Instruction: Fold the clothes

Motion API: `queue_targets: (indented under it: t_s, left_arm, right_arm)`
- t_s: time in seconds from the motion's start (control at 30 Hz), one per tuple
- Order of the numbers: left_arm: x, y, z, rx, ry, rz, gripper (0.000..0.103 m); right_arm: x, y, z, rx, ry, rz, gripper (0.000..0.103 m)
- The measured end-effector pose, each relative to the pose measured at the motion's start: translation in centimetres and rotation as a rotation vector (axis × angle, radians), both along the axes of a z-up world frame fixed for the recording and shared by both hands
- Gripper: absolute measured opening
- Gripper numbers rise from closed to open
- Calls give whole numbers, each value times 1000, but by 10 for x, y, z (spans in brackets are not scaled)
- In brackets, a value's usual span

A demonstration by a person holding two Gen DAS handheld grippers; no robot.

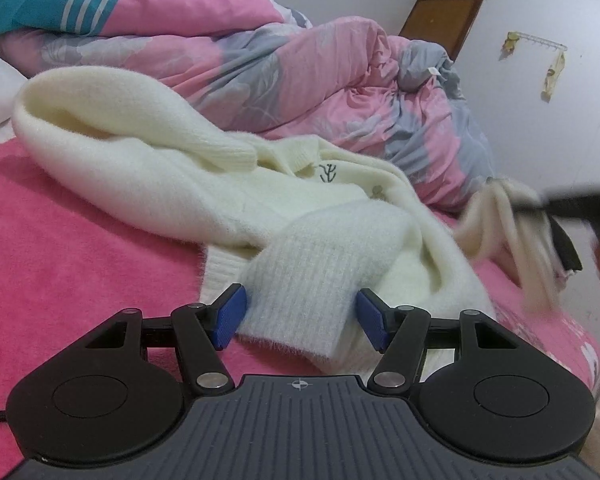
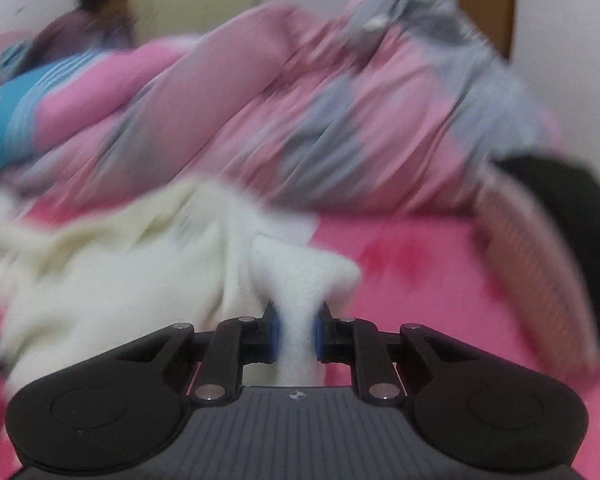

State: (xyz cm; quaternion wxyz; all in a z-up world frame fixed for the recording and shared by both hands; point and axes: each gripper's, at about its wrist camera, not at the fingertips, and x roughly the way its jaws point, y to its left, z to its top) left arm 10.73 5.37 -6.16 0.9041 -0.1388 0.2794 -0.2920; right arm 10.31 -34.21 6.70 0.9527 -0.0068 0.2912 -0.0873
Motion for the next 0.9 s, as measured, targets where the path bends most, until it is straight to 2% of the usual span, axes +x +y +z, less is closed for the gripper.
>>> queue_targets:
  t_s: [0.17,0.27,0.33,0.4,0.5,0.53,0.67,0.73,0.8,0.87,0.9]
  left_arm:
    - [1,0,0,-5,5,-3,62]
    - [2,1,-1,-11,11,-7,62]
    - [2,1,-1,-16,15,-10,62]
    - [3,1,-2,-20,18,-12,63]
    - [3,0,-1,-17,19,-15,64]
    - [3,-1,-1,-15,17,-16,65]
    - [2,-1,-1,-13,15,-17,65]
    - [2,-1,-1,-13,15,-17,65]
    - [2,-1,-1,-12,13,-15,65]
    - [1,-1,-1,-15,12,-12,65]
    - [1,0,-1,-19,12,-10,65]
  right_arm:
    - [90,-29,27,-41,-142,-96,17]
    - [136,-36,22,-56,-184,-146,18]
    - [160,-38,7,-56,-181,-163,21]
    - [185,-42,-20,-16,-89,-165,41]
    - [199,-40,-59,-39,82,-186,60]
    - [199,-39,-70,-49,139,-185,61]
    - [157,-41,-67,-50,106,-158,71]
    - [116,-48,-48,11,47,-173,74]
    - [75,-53,-28,71,-14,-201,85]
    - [34,-53,-17,171,-41,-170,94]
    - [14,-52,-12,221,-54,-154,95]
